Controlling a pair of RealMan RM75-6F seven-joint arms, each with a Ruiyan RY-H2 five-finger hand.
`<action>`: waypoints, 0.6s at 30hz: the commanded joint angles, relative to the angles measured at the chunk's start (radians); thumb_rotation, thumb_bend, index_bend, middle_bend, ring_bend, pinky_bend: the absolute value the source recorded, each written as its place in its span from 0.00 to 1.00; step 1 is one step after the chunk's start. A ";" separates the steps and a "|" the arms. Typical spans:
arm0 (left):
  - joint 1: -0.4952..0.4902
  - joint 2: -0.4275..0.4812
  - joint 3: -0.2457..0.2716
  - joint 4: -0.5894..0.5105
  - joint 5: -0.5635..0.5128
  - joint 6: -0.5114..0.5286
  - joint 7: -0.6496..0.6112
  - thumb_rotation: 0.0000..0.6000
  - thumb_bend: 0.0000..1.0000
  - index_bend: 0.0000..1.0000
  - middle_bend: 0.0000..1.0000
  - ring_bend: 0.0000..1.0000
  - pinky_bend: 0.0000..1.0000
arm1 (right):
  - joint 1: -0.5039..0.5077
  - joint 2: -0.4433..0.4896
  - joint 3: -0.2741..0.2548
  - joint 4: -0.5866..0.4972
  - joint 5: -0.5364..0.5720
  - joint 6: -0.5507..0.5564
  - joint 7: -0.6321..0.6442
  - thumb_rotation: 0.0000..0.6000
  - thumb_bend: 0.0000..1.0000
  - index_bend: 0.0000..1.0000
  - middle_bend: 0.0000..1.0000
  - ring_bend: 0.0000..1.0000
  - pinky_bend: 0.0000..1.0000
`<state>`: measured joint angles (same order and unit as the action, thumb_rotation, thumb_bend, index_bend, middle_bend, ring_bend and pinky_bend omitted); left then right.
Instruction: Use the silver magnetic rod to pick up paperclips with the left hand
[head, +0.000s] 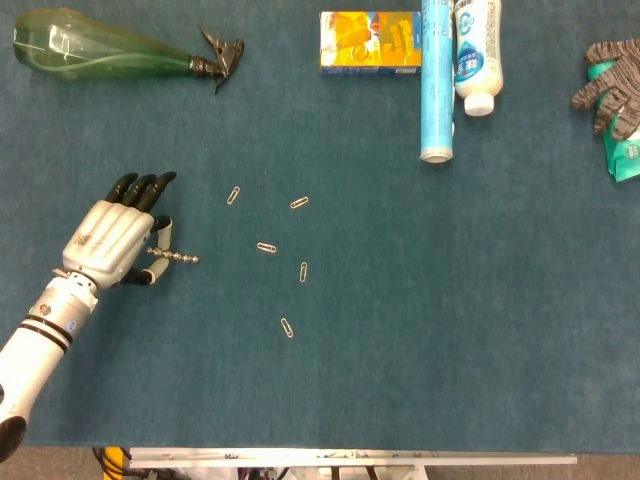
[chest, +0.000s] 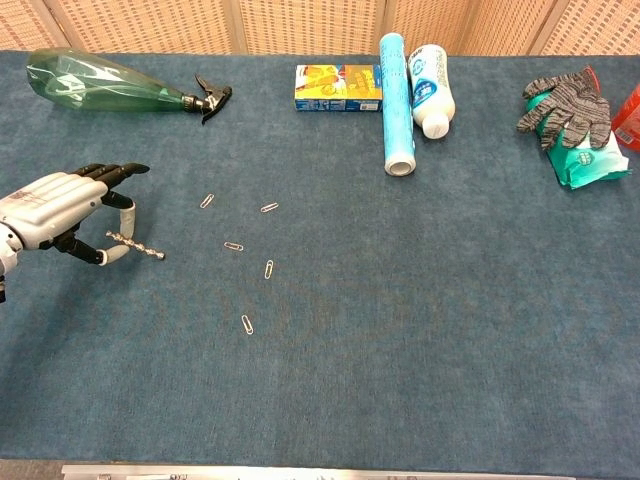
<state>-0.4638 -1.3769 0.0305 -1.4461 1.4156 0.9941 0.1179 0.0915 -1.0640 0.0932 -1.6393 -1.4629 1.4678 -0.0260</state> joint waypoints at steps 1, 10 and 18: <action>-0.002 0.003 -0.001 -0.008 -0.001 0.000 0.007 1.00 0.32 0.53 0.00 0.00 0.00 | 0.000 0.001 0.000 0.000 -0.001 0.000 0.002 1.00 0.11 0.42 0.26 0.24 0.41; -0.007 0.008 -0.004 -0.027 -0.003 0.000 0.028 1.00 0.32 0.53 0.00 0.00 0.00 | 0.000 0.001 0.000 0.004 -0.002 0.002 0.007 1.00 0.11 0.42 0.26 0.24 0.41; -0.010 0.011 -0.005 -0.041 -0.001 0.006 0.041 1.00 0.32 0.53 0.00 0.00 0.00 | -0.001 0.001 0.000 0.006 -0.001 0.003 0.010 1.00 0.11 0.42 0.26 0.24 0.41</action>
<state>-0.4737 -1.3659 0.0259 -1.4867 1.4145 0.9995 0.1581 0.0907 -1.0635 0.0937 -1.6337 -1.4642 1.4703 -0.0163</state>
